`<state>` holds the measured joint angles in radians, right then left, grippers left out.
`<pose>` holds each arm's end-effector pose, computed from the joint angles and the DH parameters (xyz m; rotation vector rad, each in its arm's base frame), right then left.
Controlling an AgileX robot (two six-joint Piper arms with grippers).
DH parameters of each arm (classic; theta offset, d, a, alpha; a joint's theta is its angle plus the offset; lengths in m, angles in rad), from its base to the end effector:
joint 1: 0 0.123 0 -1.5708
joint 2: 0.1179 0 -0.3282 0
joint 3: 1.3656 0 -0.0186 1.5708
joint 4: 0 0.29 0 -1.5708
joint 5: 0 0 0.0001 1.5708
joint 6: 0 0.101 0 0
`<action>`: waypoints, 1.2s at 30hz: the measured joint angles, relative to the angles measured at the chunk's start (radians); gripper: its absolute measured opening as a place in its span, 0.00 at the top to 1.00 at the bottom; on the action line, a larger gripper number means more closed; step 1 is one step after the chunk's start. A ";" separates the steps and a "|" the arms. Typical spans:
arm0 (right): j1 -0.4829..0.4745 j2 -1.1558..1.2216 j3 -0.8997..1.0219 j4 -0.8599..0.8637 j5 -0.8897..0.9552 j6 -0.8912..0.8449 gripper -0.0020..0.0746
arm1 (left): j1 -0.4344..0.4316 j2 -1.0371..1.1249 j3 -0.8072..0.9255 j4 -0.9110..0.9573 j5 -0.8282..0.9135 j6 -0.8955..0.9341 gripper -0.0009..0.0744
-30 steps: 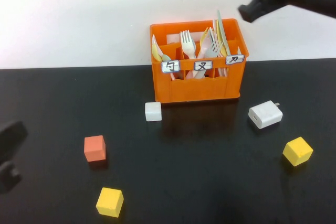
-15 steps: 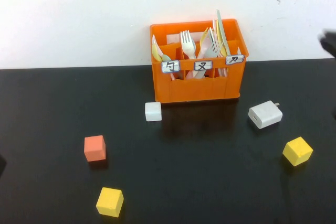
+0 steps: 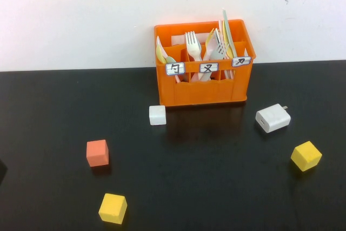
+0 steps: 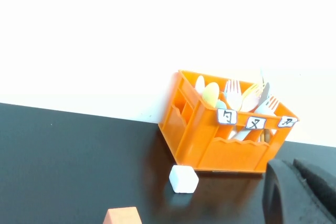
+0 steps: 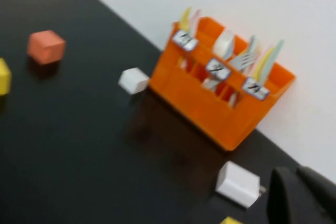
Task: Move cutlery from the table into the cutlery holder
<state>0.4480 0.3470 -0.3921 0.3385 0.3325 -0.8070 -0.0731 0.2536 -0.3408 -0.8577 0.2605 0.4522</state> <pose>0.0767 0.0490 0.3085 -0.8588 1.5279 0.0676 0.0740 -0.0252 0.3109 -0.0947 1.5895 -0.5149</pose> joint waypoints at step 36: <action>0.000 -0.142 0.002 -0.047 0.287 0.000 0.98 | 0.000 0.000 0.091 0.000 0.127 0.004 0.99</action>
<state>0.4480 0.2051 -0.3903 0.2919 0.6199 -0.8070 -0.0731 0.2536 -0.2498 -0.8577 0.3872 0.4566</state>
